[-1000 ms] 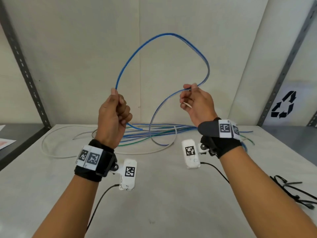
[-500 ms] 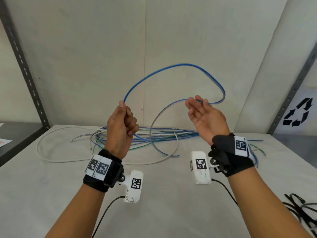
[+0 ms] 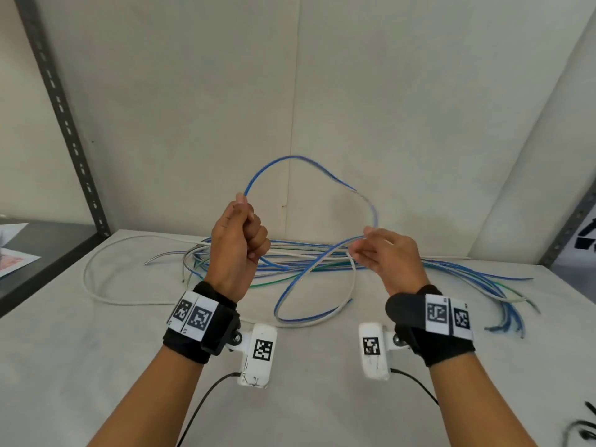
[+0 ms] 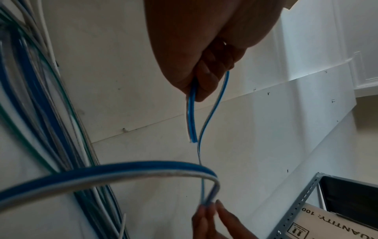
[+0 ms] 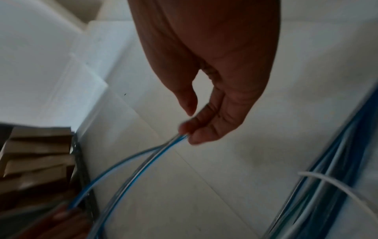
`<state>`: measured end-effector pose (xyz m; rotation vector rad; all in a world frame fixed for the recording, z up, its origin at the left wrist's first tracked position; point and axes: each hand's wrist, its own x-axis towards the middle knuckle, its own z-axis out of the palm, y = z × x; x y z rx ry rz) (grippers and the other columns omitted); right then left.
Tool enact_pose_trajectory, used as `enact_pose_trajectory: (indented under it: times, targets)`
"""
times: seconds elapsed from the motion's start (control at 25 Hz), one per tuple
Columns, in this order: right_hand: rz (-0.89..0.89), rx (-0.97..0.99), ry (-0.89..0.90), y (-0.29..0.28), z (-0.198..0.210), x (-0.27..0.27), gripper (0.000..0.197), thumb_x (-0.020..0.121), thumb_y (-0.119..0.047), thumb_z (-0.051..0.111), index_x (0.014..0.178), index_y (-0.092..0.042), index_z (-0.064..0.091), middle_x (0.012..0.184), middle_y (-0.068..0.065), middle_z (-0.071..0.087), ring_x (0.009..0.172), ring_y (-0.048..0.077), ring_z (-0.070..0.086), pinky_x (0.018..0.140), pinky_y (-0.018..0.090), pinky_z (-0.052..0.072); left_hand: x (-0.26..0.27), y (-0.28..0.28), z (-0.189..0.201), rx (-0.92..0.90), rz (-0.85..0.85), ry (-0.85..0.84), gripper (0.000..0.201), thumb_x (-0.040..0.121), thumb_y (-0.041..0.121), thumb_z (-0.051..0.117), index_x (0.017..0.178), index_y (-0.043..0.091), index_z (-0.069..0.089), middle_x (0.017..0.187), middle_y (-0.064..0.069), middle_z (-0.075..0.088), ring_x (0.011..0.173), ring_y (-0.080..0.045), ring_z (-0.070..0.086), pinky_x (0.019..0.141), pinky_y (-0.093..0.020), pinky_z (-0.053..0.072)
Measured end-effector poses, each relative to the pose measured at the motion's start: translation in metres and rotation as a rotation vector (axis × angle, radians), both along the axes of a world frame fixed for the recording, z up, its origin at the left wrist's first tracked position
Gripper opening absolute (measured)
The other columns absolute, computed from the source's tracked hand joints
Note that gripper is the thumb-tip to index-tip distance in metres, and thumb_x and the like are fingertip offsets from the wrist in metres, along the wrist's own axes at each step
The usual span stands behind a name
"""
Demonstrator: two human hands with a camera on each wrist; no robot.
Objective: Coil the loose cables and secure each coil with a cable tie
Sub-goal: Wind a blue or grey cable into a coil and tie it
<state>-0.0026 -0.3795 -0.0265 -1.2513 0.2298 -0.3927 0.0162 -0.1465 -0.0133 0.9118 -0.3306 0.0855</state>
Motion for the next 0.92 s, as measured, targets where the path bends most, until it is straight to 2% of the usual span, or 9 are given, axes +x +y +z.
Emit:
enact_pose_trajectory:
  times: [0.08,0.12,0.2,0.24,0.32,0.48,0.56,0.72,0.92]
  targets:
    - [-0.113,-0.306,-0.015,0.004,-0.003,-0.001,0.067,0.096,-0.016,0.066,0.15,0.001,0.03,0.077,0.007,0.073,0.076,0.023,0.07,0.079,0.037,0.059,0.0,0.003,0.004,-0.006,0.006,-0.018,0.036,0.108,0.03,0.036,0.074,0.019,0.033,0.054,0.009,0.018,0.052,-0.012,0.006,0.044,-0.024,0.012]
    - [-0.203,-0.507,-0.059,0.007,-0.001,-0.004,0.059,0.094,-0.021,0.068,0.144,-0.006,0.041,0.078,0.004,0.073,0.074,0.017,0.069,0.081,0.037,0.057,0.0,0.005,0.006,-0.013,0.01,-0.031,0.036,0.108,0.031,0.036,0.074,0.019,0.033,0.055,0.008,0.015,0.052,-0.012,0.006,0.044,-0.024,0.012]
    - [-0.168,-0.704,-0.21,0.02,0.007,-0.016,0.019,0.094,-0.023,0.069,0.11,-0.014,0.066,0.07,0.003,0.071,0.06,0.013,0.063,0.066,0.03,0.054,-0.002,0.008,0.013,-0.023,0.016,-0.055,0.037,0.109,0.032,0.035,0.074,0.019,0.032,0.059,0.005,0.01,0.051,-0.012,0.006,0.043,-0.024,0.012]
    - [-0.052,-0.715,-0.245,0.029,0.012,-0.025,0.01,0.094,-0.024,0.069,0.097,-0.014,0.069,0.066,0.005,0.069,0.053,0.015,0.06,0.057,0.026,0.05,-0.003,0.009,0.015,-0.027,0.02,-0.065,0.038,0.11,0.032,0.033,0.074,0.019,0.032,0.059,0.004,0.009,0.051,-0.012,0.006,0.043,-0.024,0.013]
    - [0.183,-0.694,-0.239,0.046,0.019,-0.038,0.027,0.093,-0.036,0.066,0.089,-0.01,0.07,0.061,0.005,0.067,0.048,0.017,0.056,0.049,0.019,0.041,-0.007,0.011,0.02,-0.041,0.02,-0.076,0.039,0.11,0.032,0.032,0.074,0.019,0.033,0.059,0.004,0.009,0.05,-0.012,0.006,0.042,-0.022,0.014]
    - [0.465,-0.595,-0.214,0.066,0.02,-0.049,0.039,0.08,-0.043,0.068,0.098,-0.009,0.071,0.07,0.009,0.071,0.051,0.019,0.058,0.045,0.026,0.041,-0.016,0.004,0.025,-0.095,-0.064,-0.04,0.04,0.109,0.037,0.035,0.073,0.019,0.035,0.059,0.005,0.009,0.049,-0.012,0.007,0.041,-0.022,0.016]
    - [0.505,-0.548,-0.244,0.071,0.018,-0.049,0.032,0.081,-0.032,0.073,0.103,-0.008,0.071,0.075,0.013,0.073,0.054,0.021,0.062,0.047,0.028,0.045,-0.021,-0.003,0.024,-0.095,-0.091,-0.027,0.04,0.108,0.038,0.035,0.073,0.019,0.037,0.059,0.005,0.009,0.048,-0.011,0.008,0.041,-0.022,0.017]
    - [0.403,-0.508,-0.298,0.066,0.014,-0.043,0.009,0.093,-0.009,0.067,0.094,-0.001,0.071,0.071,0.013,0.072,0.056,0.023,0.066,0.051,0.025,0.05,-0.025,-0.011,0.023,-0.029,-0.121,-0.015,0.036,0.107,0.034,0.04,0.075,0.018,0.038,0.057,0.005,0.016,0.047,-0.009,0.018,0.044,-0.022,0.025]
    - [0.583,-0.627,-0.156,0.039,0.023,-0.049,0.012,0.091,-0.014,0.067,0.084,-0.004,0.069,0.07,0.014,0.072,0.055,0.023,0.068,0.051,0.025,0.053,-0.019,-0.001,0.022,0.203,-0.129,0.118,0.025,0.106,0.027,0.048,0.087,0.012,0.052,0.057,0.003,0.028,0.047,-0.012,0.036,0.05,-0.025,0.044]
